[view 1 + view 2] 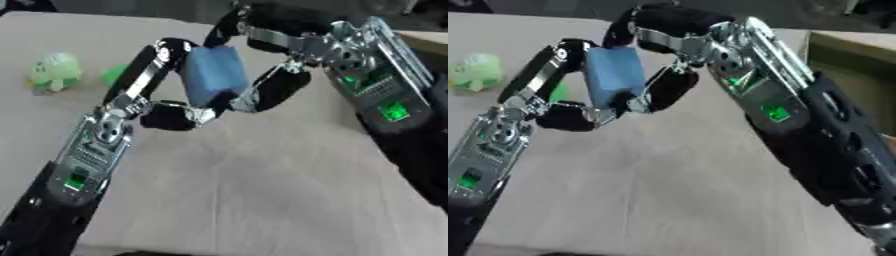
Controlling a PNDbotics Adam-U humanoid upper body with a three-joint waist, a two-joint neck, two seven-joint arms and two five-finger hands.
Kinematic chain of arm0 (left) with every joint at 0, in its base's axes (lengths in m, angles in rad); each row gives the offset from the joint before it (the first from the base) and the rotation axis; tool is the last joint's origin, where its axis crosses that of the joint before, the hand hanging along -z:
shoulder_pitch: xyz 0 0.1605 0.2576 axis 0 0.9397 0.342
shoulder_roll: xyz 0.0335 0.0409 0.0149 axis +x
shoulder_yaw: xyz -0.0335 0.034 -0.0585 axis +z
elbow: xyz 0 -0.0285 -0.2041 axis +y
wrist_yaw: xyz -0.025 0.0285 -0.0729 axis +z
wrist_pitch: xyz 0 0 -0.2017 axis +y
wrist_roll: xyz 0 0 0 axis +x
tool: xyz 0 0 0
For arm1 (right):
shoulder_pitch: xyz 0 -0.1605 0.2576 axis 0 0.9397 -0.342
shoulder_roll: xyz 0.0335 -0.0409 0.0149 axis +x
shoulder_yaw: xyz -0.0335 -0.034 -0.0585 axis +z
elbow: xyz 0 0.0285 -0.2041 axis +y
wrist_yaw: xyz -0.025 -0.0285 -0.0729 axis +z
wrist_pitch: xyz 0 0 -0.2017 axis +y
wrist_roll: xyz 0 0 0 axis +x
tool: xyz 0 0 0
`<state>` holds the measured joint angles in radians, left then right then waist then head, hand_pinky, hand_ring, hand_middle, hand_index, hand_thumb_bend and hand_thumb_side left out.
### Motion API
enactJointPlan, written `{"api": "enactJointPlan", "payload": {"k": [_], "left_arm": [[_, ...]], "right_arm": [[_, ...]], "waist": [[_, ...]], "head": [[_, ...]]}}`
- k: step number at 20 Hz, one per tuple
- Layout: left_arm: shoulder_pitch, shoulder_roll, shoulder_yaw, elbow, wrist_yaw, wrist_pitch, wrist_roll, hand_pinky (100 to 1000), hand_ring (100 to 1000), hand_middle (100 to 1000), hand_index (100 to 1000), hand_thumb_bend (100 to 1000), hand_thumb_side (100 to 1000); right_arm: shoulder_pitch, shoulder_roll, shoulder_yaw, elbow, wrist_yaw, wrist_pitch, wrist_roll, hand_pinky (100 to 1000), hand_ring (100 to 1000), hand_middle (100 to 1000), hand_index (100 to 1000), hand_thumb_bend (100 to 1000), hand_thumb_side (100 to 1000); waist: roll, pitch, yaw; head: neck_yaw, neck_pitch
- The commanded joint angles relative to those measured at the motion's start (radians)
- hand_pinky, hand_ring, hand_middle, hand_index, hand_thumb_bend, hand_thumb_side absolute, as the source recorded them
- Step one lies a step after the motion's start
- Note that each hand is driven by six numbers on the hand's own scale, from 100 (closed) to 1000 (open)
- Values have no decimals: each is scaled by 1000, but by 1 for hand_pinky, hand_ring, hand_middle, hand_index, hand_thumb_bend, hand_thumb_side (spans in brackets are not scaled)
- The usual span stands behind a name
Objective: Pick up the objects with one hand, pass them to the other hand, and then place them into the box on the other side of the table.
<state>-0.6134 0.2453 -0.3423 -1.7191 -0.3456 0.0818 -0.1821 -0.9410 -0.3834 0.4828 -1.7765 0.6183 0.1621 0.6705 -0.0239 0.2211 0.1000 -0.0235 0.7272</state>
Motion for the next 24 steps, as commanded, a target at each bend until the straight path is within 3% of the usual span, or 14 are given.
{"api": "enactJointPlan", "payload": {"k": [1,13,15,19,24], "left_arm": [[-21,-1,1,-32,-15,-11,0,578,570,497,505,100,100],[-21,-1,0,-24,-50,-1,28,623,614,547,624,100,100],[-18,1,1,-21,-58,1,28,653,653,588,684,203,110],[-9,11,8,-8,-100,10,27,716,733,687,801,420,291],[5,22,15,3,-143,4,20,722,740,700,815,491,328]], "right_arm": [[-8,-18,0,12,-16,14,0,878,810,620,681,214,137],[-4,-29,-12,-7,-95,71,-18,874,780,529,577,149,103],[-3,-32,-16,-11,-104,82,-30,873,778,524,573,144,100],[-2,-41,-29,-23,-117,99,-53,872,776,517,567,141,100],[1,-50,-39,-31,-125,110,-67,872,775,516,566,143,100]], "waist": [[3,-22,2],[6,-21,6],[6,-21,6],[7,-21,6],[8,-21,4]], "head": [[0,-1],[-10,-5],[-11,-4],[-15,-4],[-23,-3]]}}
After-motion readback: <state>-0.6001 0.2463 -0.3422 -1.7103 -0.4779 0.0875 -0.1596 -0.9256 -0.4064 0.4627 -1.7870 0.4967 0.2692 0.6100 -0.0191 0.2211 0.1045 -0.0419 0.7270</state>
